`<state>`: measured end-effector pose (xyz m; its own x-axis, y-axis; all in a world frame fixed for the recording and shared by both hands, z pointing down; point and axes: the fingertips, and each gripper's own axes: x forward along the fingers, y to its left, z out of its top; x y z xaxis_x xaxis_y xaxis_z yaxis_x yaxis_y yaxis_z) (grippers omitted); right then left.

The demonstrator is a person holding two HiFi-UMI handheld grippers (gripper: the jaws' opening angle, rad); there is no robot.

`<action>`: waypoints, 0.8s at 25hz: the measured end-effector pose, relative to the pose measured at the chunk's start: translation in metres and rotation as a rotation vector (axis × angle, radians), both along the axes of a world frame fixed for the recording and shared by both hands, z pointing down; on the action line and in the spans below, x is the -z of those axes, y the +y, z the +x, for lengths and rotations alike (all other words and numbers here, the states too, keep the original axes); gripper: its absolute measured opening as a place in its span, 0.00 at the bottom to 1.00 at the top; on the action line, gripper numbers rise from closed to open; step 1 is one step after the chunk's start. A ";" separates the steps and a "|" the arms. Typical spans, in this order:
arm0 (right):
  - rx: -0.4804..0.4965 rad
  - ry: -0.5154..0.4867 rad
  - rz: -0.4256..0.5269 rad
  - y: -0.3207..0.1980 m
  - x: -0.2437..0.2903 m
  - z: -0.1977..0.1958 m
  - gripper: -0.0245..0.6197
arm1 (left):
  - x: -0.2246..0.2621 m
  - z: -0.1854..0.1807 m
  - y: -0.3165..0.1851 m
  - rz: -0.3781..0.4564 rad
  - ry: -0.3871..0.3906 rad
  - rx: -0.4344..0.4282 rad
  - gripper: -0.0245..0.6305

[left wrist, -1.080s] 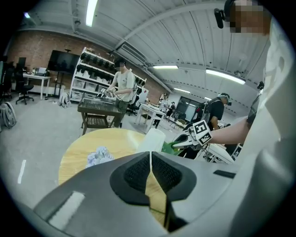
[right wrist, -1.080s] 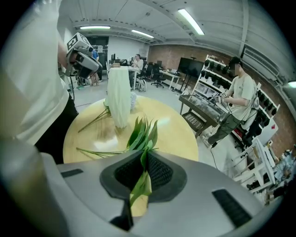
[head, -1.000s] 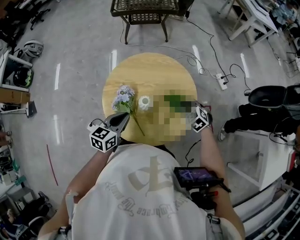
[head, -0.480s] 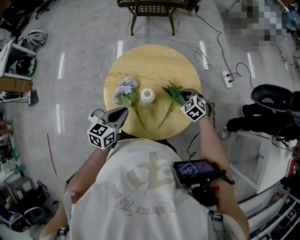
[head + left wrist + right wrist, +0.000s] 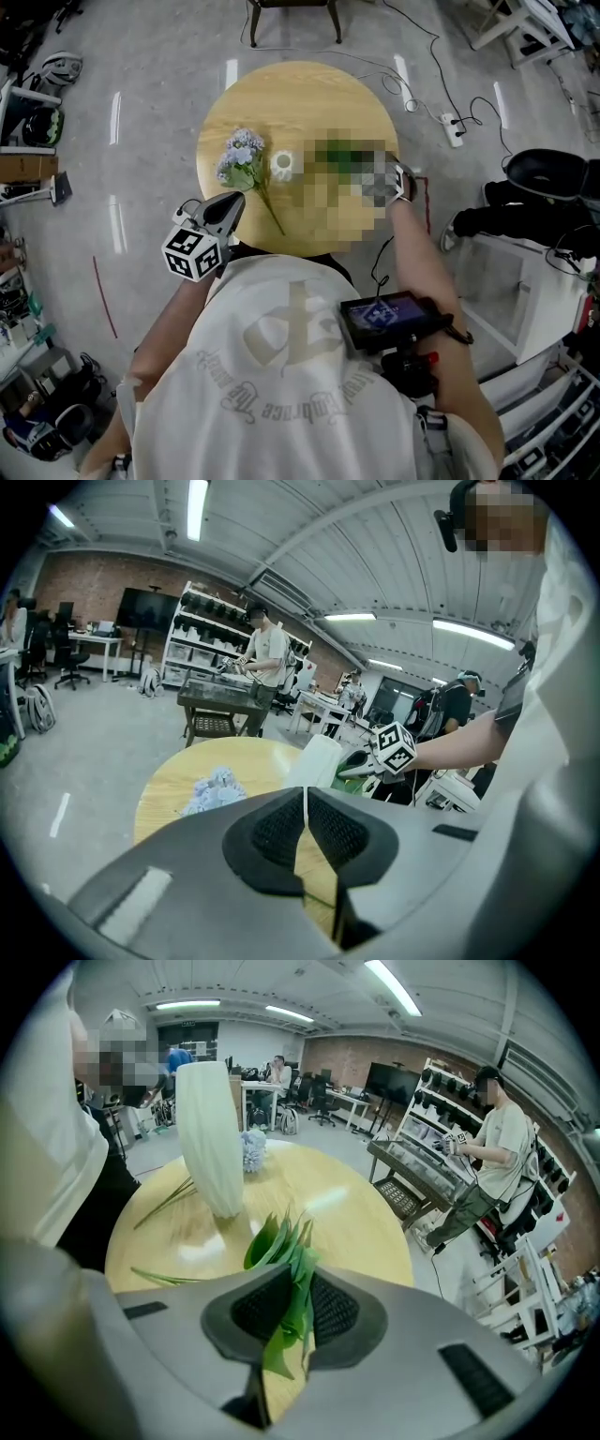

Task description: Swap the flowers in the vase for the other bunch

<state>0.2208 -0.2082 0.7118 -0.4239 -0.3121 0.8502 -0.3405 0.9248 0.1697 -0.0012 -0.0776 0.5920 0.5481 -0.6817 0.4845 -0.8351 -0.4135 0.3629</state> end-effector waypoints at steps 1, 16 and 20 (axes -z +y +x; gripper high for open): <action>-0.003 -0.011 0.001 -0.001 0.001 0.001 0.06 | -0.001 0.001 0.000 -0.002 0.000 0.000 0.06; -0.139 -0.146 0.032 -0.009 0.037 0.006 0.20 | 0.006 -0.006 0.001 0.009 0.015 -0.028 0.06; -0.191 -0.174 0.061 -0.009 0.050 0.006 0.16 | 0.007 -0.014 0.001 0.019 0.029 -0.041 0.06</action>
